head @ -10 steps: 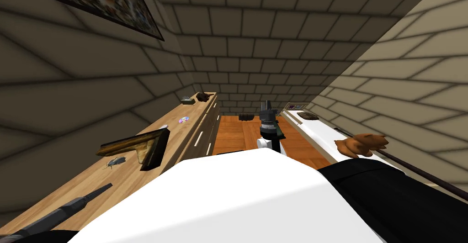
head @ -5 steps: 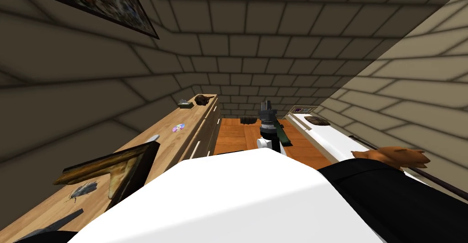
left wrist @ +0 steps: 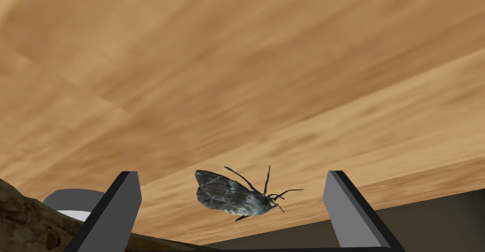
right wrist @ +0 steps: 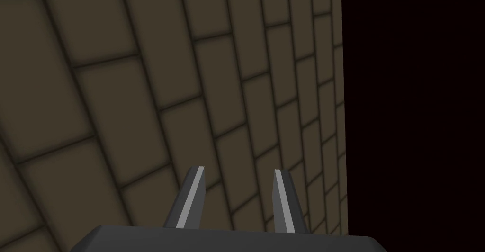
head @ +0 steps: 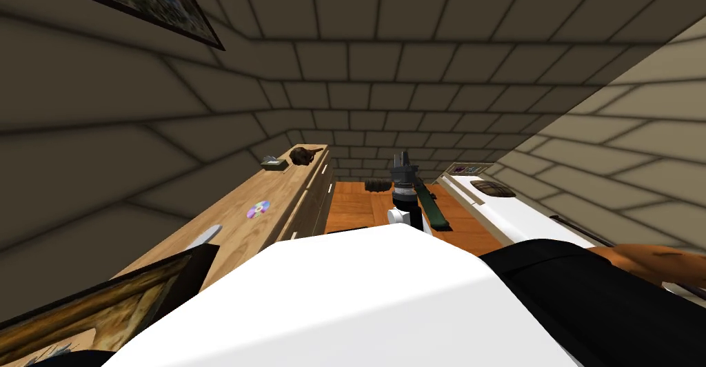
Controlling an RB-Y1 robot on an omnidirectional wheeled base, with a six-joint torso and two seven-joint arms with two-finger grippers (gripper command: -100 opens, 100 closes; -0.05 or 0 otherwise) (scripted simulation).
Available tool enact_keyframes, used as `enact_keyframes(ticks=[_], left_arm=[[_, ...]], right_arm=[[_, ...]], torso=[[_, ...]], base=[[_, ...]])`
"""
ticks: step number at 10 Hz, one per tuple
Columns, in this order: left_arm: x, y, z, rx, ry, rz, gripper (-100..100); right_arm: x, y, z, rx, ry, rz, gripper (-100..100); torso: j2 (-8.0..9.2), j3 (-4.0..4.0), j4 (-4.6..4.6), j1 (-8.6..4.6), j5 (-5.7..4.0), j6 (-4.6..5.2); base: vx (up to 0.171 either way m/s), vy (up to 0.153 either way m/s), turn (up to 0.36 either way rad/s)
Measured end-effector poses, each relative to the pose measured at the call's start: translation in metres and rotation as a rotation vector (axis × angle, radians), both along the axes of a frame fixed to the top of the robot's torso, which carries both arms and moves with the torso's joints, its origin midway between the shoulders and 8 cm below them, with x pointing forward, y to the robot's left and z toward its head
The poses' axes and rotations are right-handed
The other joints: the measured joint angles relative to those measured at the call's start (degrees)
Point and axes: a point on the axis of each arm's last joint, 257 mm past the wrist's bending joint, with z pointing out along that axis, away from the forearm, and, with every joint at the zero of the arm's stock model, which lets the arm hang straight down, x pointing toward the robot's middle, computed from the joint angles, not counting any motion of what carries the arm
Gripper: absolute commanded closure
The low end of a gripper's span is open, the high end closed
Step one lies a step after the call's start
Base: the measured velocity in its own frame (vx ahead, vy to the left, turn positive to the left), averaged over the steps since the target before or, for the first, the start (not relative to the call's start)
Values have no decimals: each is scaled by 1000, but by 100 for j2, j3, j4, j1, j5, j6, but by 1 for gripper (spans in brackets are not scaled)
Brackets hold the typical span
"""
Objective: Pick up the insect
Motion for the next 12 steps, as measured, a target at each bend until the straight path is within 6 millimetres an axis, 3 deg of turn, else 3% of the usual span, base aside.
enact_keyframes(ticks=[1, 2, 6, 11, 12], left_arm=[[-1, 0, 0, -1, 2, 3, 0], [-1, 0, 0, -1, 2, 2, -100], [-29, 8, -5, -5, 1, 144, -100], [-70, 21, -16, 2, -4, 356, -100], [-77, 22, -18, 4, -5, 396, -100]], right_arm=[[0, 0, 0, 0, 0, 0, 0], [0, 0, 0, 0, 0, 0, 0], [0, 0, 0, 0, -1, 1, 0], [0, 0, 0, 0, -1, 0, 0], [0, 0, 0, 0, -1, 0, 0]], torso=[[35, 19, 7, -8, 0, 0], [63, 36, 15, -18, -3, -1], [189, 110, 44, -26, -6, 1], [175, 103, 42, -27, -7, -2], [182, 107, 43, -19, -5, -3]], base=[[17, 6, -4], [-62, -11, -340], [-258, -24, -429], [-230, -74, -412], [-110, -19, -79]])
